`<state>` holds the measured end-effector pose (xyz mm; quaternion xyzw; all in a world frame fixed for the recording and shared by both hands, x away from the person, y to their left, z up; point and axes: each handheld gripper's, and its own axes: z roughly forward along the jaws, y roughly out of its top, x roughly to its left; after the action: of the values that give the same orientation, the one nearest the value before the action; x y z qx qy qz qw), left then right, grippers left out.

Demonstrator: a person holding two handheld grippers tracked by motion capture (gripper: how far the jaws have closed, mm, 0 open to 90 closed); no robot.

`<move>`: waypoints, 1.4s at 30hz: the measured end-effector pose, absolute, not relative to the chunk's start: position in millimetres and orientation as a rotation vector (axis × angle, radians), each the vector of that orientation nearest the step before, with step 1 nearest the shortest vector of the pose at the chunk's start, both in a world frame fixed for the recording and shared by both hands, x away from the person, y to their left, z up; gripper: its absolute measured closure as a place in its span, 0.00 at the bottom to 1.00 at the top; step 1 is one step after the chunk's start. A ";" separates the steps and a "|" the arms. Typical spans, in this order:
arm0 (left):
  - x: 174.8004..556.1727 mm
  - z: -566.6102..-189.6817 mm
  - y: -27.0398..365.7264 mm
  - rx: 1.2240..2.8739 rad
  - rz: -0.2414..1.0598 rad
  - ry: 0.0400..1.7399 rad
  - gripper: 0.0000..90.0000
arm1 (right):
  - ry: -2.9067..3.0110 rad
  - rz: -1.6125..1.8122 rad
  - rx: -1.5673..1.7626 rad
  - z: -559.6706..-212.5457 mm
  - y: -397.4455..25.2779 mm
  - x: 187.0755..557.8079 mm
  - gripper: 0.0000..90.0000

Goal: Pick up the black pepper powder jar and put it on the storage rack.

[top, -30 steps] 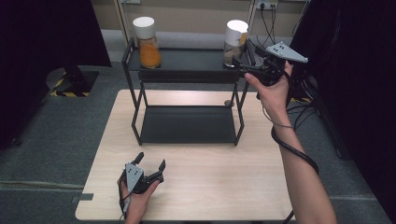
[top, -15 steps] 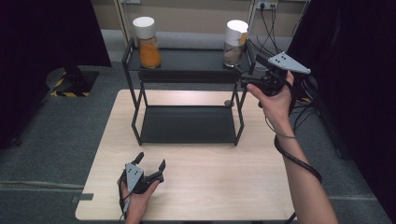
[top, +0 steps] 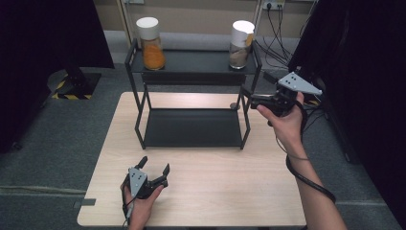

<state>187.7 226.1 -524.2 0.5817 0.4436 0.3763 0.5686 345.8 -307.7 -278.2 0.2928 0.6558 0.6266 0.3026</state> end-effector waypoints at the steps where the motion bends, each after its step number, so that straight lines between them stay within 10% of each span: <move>1: 187.7 -524.2 226.0 1.366 0.885 1.042 0.12 | 1.745 1.665 0.774 -281.7 -308.7 343.8 0.05; 42: 187.1 -524.4 224.5 1.363 0.892 1.046 0.12 | 1.899 1.674 0.845 -380.3 -329.3 295.9 0.05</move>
<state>187.1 224.5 -524.4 0.5799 0.4450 0.3797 0.5670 295.9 -329.3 -380.3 0.3079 0.6917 0.6098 0.2343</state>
